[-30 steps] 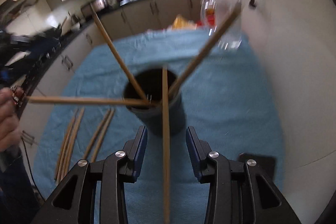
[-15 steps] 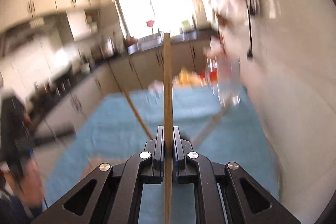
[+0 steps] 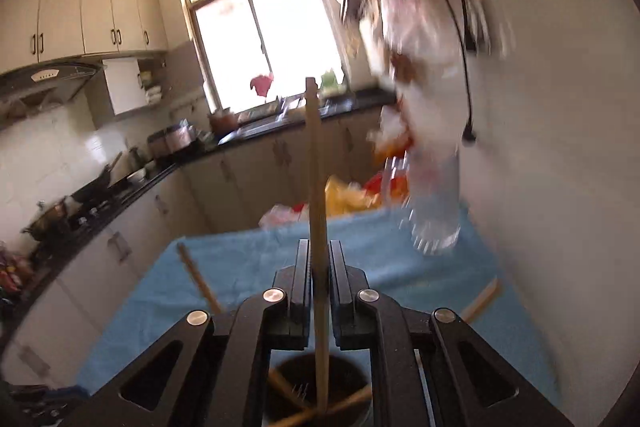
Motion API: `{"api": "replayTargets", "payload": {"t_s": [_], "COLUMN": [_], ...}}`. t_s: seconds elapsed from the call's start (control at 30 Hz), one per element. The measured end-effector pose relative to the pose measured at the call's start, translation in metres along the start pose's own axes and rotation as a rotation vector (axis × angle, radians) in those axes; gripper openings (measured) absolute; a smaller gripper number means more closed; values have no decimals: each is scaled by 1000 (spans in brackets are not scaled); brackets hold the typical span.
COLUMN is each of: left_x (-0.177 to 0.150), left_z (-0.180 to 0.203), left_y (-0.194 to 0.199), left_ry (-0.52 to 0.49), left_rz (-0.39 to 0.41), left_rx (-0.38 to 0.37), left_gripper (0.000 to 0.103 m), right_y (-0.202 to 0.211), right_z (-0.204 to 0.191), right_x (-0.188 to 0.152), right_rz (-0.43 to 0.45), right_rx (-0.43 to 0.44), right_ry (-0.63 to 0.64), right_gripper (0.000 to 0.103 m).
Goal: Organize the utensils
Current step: 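Move both open tools back over the loose chopsticks on the towel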
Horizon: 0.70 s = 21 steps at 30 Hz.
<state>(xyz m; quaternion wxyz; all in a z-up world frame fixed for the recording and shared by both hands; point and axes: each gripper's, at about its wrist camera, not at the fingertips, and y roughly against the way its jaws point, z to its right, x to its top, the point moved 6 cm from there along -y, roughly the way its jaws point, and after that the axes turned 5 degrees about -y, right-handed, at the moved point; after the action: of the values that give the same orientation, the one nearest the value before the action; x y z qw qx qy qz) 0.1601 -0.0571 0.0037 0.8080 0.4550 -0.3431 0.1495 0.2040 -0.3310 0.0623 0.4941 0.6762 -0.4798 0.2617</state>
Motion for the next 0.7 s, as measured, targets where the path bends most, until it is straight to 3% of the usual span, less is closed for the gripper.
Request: {"api": "replayTargets", "payload": {"t_s": [0.13,0.27,0.37,0.53,0.7], "left_x": [-11,-26,-44,-72,-93], "left_z": [-16,-36,-56,-76,-91], "left_y": [7,13,17,24,28], "left_ry": [17,62,114,146,138], "left_rz": [-4,-13,-32,-64,-61], "left_rx": [28,52,74,118,193], "left_gripper": [36,36,36,36,36], "right_y": [36,77,91,86,70], "right_z": [8,3,-9,-22,-32], "right_x": [4,-7,-40,-113,-171], "right_rz": [30,8,-91,-285,-358], "right_rx": [6,79,155,220,205], "right_ry": [-17,-22,-5,-4,11], "right_gripper": [30,32,40,40,40]}}
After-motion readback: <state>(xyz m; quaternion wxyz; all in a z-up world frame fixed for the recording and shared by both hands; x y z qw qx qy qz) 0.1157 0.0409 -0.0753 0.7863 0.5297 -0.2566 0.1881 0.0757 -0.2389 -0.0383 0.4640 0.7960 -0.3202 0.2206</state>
